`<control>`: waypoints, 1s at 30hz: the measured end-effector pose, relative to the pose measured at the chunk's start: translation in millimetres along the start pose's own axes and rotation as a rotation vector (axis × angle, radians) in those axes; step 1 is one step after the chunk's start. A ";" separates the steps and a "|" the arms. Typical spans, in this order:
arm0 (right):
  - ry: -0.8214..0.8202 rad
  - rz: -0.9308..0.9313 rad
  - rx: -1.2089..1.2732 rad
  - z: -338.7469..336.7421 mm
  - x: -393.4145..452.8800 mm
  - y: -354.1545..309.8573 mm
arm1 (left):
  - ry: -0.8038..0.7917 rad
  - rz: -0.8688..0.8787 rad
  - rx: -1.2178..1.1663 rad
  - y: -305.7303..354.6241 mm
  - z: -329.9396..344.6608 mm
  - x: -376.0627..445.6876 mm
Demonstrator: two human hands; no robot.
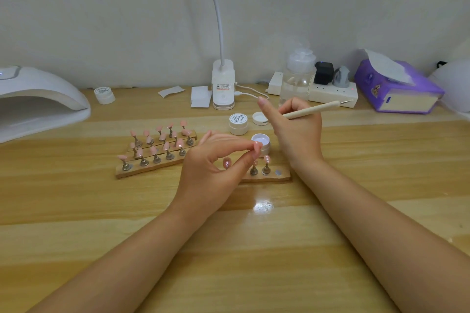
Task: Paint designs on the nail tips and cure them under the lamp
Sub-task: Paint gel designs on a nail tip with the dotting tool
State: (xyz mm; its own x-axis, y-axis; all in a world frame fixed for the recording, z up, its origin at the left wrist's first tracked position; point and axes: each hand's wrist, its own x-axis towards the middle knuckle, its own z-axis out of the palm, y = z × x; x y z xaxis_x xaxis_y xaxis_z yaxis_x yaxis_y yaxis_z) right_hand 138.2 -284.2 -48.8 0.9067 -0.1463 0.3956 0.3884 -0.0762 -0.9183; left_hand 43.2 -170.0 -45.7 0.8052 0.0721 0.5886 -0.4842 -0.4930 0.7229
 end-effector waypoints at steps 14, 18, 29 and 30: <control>-0.103 -0.131 -0.290 -2.1 -0.1 11.8 | 0.064 0.023 0.005 -2.0 0.9 1.4; -0.124 -0.134 -0.309 -2.0 0.0 12.0 | 0.080 0.026 -0.003 -2.7 1.3 1.2; -0.145 -0.136 -0.327 -2.1 -0.5 10.7 | 0.080 0.040 0.004 -3.9 1.5 1.3; -0.141 -0.135 -0.320 -2.3 -0.4 10.5 | 0.080 0.042 0.006 -3.9 1.6 1.3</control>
State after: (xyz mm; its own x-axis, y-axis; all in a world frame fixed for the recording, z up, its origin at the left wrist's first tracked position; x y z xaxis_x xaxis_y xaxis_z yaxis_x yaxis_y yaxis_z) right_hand 141.6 -287.2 -58.5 0.8730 0.0219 0.4872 0.4556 -0.3929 -0.7988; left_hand 46.7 -169.4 -48.4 0.7543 0.1199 0.6455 -0.5147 -0.5024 0.6948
